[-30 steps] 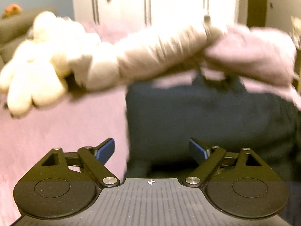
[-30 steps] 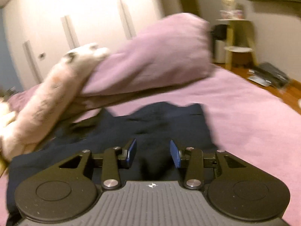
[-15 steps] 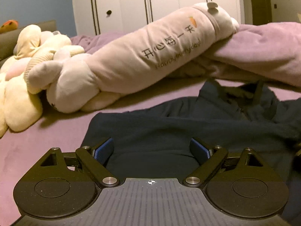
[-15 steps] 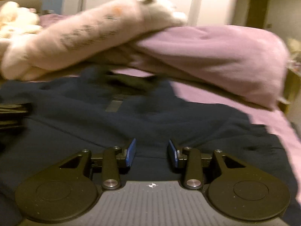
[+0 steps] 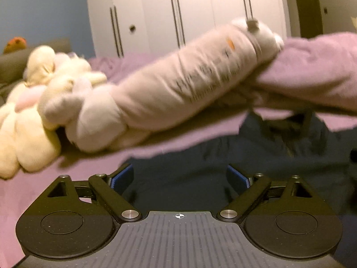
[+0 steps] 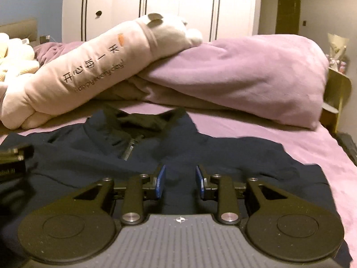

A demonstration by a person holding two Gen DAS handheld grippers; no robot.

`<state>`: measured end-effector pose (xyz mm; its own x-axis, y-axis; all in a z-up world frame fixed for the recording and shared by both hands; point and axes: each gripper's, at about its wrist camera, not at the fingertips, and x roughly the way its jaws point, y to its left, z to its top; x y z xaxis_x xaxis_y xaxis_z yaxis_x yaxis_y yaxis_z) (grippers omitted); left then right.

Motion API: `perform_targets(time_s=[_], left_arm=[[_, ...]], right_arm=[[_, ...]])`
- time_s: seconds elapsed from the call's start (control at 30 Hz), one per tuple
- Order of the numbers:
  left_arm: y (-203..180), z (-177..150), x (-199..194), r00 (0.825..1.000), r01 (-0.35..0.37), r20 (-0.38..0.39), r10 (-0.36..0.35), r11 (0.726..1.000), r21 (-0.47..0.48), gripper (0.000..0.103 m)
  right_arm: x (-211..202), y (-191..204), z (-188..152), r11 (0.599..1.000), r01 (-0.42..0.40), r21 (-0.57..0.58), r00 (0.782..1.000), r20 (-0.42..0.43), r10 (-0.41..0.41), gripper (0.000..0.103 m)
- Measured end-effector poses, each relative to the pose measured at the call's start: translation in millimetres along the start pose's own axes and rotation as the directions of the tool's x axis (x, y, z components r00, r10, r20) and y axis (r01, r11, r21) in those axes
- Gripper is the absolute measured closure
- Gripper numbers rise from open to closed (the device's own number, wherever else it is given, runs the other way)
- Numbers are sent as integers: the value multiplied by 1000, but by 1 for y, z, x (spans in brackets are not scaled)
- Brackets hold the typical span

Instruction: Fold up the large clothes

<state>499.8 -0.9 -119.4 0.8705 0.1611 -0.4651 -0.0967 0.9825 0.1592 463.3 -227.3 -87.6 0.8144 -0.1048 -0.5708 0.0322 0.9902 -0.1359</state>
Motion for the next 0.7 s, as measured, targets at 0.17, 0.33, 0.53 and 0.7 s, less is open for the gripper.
perform_targets(time_s=[0.17,0.33,0.53,0.7], left_arm=[[-6,-14,37,997,-50,-64,54,997,58,5],[10,-26,48,998,-5,-67,1,998,-57,4],[8,-25,43,995,-26,-92,24,1000,-15,2],[19,-31,28,995,-19,-98,17,1000,-17,2]], right_arm=[[38,-21,-20,991,120,-65,992,-31,-122,75],[31,-55,-35,987,132,-89,990,59,-127,75],[27,-68,-36,988,145,-46,989,43,-143,75],[-16,-56,-41,987,141,-82,990,42,-138,75]])
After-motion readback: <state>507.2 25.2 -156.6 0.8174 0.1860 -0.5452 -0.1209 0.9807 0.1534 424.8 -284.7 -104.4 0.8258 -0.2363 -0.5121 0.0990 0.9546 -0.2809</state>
